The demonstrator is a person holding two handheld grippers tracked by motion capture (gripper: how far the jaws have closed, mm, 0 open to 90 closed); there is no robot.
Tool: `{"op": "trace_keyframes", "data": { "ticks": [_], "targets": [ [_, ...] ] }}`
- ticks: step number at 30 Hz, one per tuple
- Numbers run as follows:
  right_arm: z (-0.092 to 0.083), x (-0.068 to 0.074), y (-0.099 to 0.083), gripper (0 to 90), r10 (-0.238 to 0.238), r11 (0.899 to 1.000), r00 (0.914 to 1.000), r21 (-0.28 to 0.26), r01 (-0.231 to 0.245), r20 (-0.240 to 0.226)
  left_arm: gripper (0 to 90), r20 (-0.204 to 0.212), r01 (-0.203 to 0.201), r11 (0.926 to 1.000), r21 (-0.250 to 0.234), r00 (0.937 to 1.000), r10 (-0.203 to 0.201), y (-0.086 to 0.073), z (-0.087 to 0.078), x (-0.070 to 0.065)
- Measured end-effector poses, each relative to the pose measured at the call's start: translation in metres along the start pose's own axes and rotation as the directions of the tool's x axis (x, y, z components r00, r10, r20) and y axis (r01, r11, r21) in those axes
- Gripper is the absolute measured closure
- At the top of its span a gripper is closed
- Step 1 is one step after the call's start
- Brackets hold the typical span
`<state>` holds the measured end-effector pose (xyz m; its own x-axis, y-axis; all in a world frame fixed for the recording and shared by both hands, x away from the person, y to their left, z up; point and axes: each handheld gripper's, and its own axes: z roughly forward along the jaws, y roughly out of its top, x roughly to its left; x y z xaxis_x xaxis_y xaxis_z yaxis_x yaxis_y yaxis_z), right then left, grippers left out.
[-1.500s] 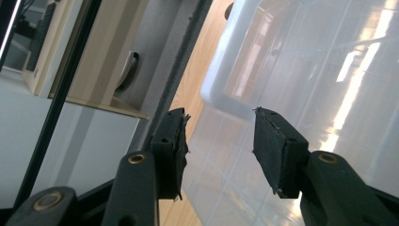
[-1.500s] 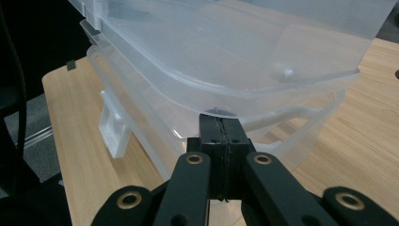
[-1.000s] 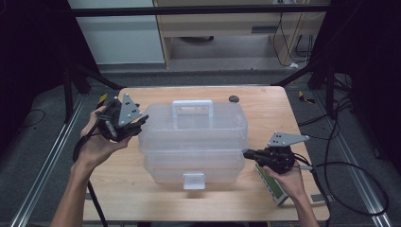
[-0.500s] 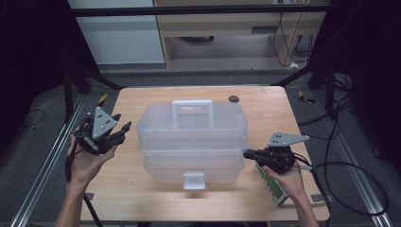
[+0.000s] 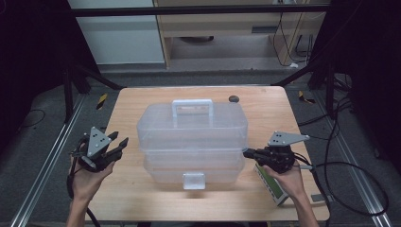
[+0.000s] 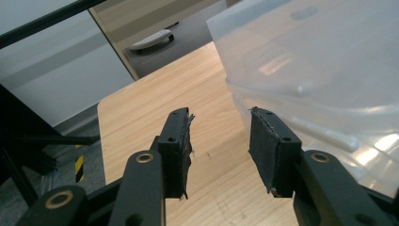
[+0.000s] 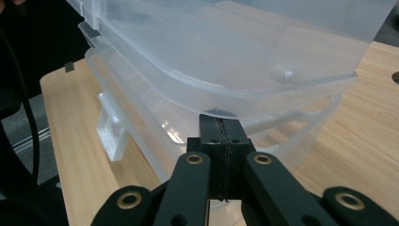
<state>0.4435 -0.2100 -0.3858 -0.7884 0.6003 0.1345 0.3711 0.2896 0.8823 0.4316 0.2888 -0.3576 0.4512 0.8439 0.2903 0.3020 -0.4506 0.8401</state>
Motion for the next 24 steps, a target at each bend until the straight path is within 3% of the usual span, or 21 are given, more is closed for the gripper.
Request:
{"op": "trace_keyframes", "data": {
  "ticks": [8, 22, 24],
  "targets": [
    [0.000, 0.000, 0.002, 90.0, -0.003, 1.000, 1.0000, -0.003, 0.003, 0.002, 58.0, 0.008, 0.022, 0.9996, 0.016, 0.9997, -0.022, -0.012, 0.002, -0.006],
    [-0.001, -0.001, 0.005, 90.0, -0.003, 1.000, 1.0000, -0.014, 0.003, 0.006, 56.9, 0.041, 0.001, 1.0000, 0.008, 0.9991, -0.002, -0.014, 0.008, -0.024],
    [-0.001, -0.001, 0.005, 90.0, -0.004, 1.000, 1.0000, -0.015, 0.005, 0.006, 56.9, 0.039, -0.016, 0.9999, -0.006, 0.9991, 0.016, -0.013, 0.010, -0.026]
  ]
}}
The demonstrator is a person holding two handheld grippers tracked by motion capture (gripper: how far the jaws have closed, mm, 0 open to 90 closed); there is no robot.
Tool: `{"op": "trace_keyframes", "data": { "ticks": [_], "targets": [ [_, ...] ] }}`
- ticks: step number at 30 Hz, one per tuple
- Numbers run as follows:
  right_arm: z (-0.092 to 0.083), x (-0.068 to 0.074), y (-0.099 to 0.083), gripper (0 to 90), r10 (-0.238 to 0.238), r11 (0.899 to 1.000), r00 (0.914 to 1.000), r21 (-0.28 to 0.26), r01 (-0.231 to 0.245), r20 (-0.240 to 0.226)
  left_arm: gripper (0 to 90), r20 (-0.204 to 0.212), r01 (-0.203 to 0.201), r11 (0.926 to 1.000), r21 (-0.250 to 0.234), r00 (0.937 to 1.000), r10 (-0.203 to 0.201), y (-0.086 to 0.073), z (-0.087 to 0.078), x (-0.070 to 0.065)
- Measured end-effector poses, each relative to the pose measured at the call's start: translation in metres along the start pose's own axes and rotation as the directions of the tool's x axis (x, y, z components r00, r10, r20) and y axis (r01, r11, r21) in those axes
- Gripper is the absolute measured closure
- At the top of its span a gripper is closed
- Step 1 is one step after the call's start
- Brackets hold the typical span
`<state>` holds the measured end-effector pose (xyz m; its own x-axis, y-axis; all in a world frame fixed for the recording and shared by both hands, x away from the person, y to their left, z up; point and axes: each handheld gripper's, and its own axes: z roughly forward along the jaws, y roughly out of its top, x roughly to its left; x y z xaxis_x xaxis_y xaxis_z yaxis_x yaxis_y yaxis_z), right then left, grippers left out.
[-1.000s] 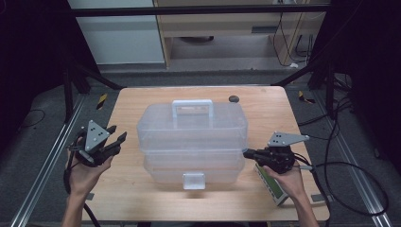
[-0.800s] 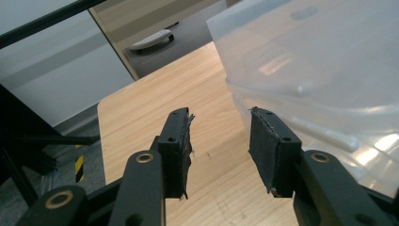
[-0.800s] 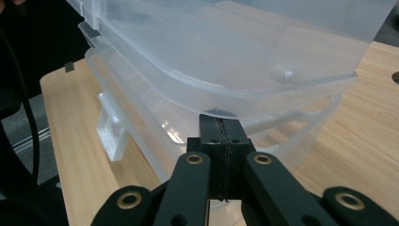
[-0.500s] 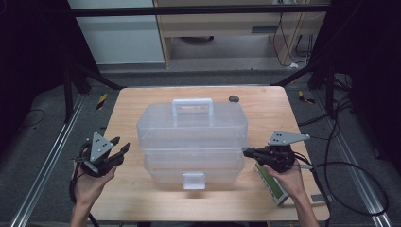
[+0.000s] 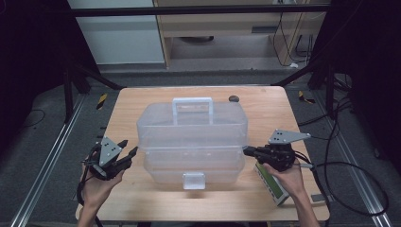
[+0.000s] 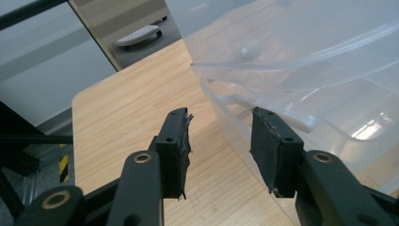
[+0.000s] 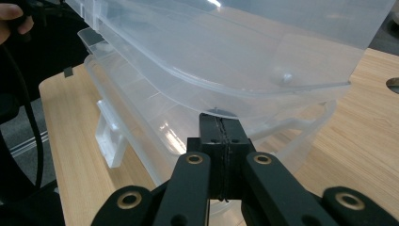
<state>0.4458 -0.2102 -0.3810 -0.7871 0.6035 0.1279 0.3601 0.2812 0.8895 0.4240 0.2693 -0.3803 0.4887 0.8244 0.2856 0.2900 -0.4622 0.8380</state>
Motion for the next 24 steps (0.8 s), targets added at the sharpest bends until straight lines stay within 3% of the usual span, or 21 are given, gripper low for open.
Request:
{"op": "trace_keyframes", "data": {
  "ticks": [1, 4, 13, 24],
  "targets": [
    [0.000, 0.000, 0.000, 90.0, 0.001, 1.000, 1.0000, 0.000, -0.001, -0.001, 56.9, 0.006, 0.012, 0.9999, 0.009, 0.9999, -0.012, 0.000, 0.000, -0.002],
    [0.000, 0.000, 0.001, 90.0, 0.002, 1.000, 1.0000, -0.003, -0.002, 0.000, 57.0, 0.001, -0.017, 0.9998, -0.004, 0.9999, 0.017, 0.001, 0.003, -0.006],
    [0.000, -0.001, 0.002, 90.0, 0.003, 1.000, 1.0000, -0.008, -0.003, -0.001, 58.3, 0.019, -0.007, 0.9999, -0.014, 0.9998, 0.007, 0.004, 0.010, -0.016],
    [-0.001, 0.000, 0.002, 90.0, -0.001, 1.000, 1.0000, -0.008, 0.001, 0.002, 62.0, 0.004, 0.012, 0.9982, -0.059, 0.9999, -0.012, 0.008, 0.010, -0.020]
  ]
}}
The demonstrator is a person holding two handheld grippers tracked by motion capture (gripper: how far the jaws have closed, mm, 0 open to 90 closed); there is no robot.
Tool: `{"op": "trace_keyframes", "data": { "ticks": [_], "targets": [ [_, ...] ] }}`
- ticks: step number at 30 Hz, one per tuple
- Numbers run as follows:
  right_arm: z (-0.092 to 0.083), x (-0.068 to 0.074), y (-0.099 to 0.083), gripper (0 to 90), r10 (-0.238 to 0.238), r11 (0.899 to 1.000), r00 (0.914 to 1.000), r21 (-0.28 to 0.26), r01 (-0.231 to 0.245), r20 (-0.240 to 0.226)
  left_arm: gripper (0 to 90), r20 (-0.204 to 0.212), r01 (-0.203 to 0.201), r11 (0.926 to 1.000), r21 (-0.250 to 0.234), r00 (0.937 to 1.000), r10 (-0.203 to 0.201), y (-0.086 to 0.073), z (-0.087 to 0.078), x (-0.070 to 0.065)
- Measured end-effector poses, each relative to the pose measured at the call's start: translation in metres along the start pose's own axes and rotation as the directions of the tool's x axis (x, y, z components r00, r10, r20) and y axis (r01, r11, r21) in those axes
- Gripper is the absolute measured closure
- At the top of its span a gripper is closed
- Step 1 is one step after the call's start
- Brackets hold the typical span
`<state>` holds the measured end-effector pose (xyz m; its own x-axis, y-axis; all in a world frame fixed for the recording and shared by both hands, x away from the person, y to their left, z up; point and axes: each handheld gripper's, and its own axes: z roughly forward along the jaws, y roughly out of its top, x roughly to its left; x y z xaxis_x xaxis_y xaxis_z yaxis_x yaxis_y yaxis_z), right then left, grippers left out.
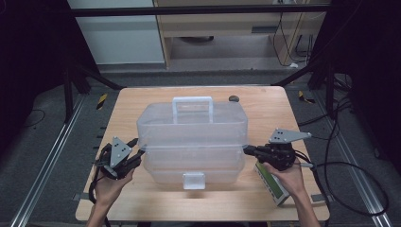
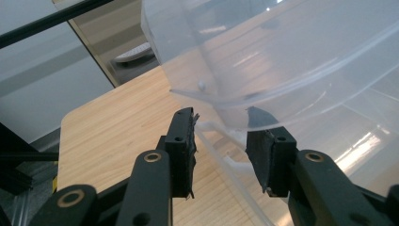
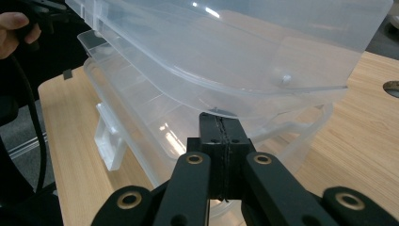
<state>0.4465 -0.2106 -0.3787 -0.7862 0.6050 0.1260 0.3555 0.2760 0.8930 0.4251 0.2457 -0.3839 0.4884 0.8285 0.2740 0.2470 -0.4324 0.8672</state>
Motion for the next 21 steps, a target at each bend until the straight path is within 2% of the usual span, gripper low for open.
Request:
{"op": "trace_keyframes", "data": {
  "ticks": [13, 17, 18, 21],
  "targets": [
    [-0.0001, 0.0015, 0.0008, 90.0, -0.001, 1.000, 1.0000, 0.001, 0.001, 0.008, 65.4, -0.017, -0.005, 0.9995, -0.032, 0.9998, 0.005, 0.0033, 0.0000, -0.0018],
    [-0.0003, 0.0011, 0.0003, 88.6, -0.005, 1.000, 0.9991, 0.009, 0.005, 0.041, 66.4, -0.026, 0.000, 0.9996, -0.029, 0.9997, 0.000, 0.0041, -0.0003, -0.0023],
    [-0.0005, 0.0012, 0.0002, 87.5, -0.003, 1.000, 0.9988, 0.012, 0.002, 0.049, 66.5, -0.028, 0.011, 0.9997, -0.021, 0.9996, -0.012, 0.0040, -0.0009, -0.0032],
    [0.0007, 0.0011, -0.0015, 84.7, -0.012, 0.999, 0.9961, 0.046, 0.008, 0.087, 66.9, -0.032, 0.015, 0.9997, -0.020, 0.9993, -0.016, 0.0048, -0.0009, -0.0033]
  ]
}}
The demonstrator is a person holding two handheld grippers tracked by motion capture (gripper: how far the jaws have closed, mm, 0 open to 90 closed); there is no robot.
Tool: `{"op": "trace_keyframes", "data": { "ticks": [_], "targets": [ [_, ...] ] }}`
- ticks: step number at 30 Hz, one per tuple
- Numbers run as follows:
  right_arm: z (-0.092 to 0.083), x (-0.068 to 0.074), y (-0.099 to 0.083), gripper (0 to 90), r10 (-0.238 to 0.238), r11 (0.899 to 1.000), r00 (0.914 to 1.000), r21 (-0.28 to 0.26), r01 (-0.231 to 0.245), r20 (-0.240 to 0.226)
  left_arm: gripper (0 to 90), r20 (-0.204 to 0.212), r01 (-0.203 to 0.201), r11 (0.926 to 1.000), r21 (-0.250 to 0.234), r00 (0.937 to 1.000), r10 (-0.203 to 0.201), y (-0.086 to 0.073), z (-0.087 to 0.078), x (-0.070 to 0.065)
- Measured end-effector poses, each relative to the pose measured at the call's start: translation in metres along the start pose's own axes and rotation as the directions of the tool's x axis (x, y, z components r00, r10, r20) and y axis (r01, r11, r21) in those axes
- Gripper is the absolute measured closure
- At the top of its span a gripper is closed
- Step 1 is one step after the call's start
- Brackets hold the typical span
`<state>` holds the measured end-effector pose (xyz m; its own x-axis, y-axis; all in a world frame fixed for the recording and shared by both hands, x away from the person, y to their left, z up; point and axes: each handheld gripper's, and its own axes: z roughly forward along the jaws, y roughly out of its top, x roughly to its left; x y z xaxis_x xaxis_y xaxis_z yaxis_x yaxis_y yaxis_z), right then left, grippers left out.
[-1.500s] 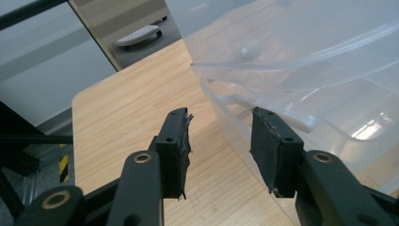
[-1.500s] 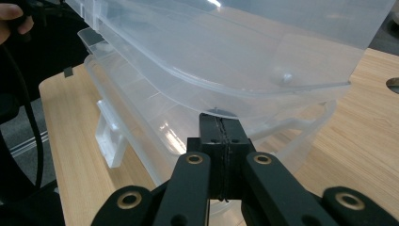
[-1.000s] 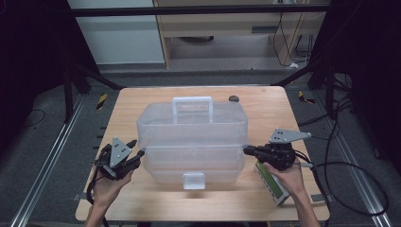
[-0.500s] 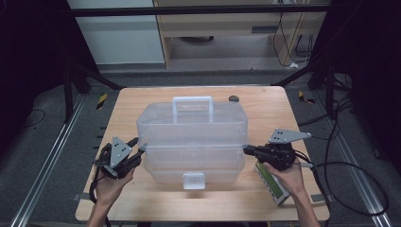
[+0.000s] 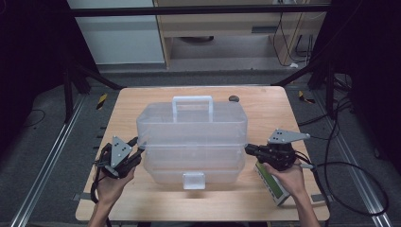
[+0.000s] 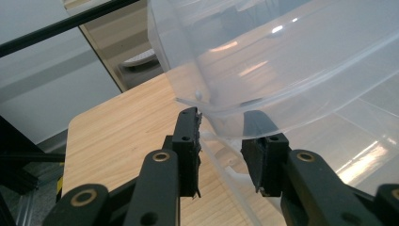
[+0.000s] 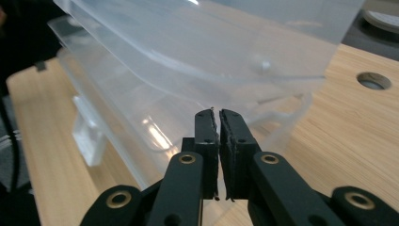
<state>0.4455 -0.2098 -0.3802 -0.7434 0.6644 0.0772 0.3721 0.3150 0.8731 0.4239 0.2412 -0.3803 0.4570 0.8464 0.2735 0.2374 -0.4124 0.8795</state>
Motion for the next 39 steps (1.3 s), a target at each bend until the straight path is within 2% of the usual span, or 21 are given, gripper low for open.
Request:
{"op": "trace_keyframes", "data": {
  "ticks": [7, 12, 19, 24, 39],
  "targets": [
    [0.012, 0.000, -0.004, 78.6, -0.002, 0.996, 0.9988, 0.087, -0.002, 0.048, 67.7, -0.012, 0.006, 1.0000, 0.002, 0.9999, -0.006, 0.001, 0.000, -0.001],
    [0.017, -0.001, -0.006, 74.9, 0.009, 0.990, 0.9962, 0.137, -0.020, 0.086, 67.9, -0.013, 0.009, 1.0000, 0.002, 0.9999, -0.009, 0.002, 0.000, -0.001],
    [0.027, 0.000, -0.010, 73.6, 0.015, 0.985, 0.9942, 0.170, -0.033, 0.106, 68.1, -0.017, 0.012, 0.9999, 0.005, 0.9998, -0.012, 0.004, 0.000, 0.000],
    [0.029, -0.005, -0.015, 72.3, 0.081, 0.984, 0.9932, 0.153, -0.093, 0.083, 68.2, -0.015, 0.012, 0.9999, 0.007, 0.9998, -0.012, 0.004, 0.000, 0.000],
    [0.037, -0.003, -0.017, 71.6, 0.084, 0.982, 0.9915, 0.159, -0.099, 0.099, 69.3, -0.020, 0.031, 0.9995, -0.001, 0.9993, -0.031, 0.011, 0.002, 0.005]
  ]
}}
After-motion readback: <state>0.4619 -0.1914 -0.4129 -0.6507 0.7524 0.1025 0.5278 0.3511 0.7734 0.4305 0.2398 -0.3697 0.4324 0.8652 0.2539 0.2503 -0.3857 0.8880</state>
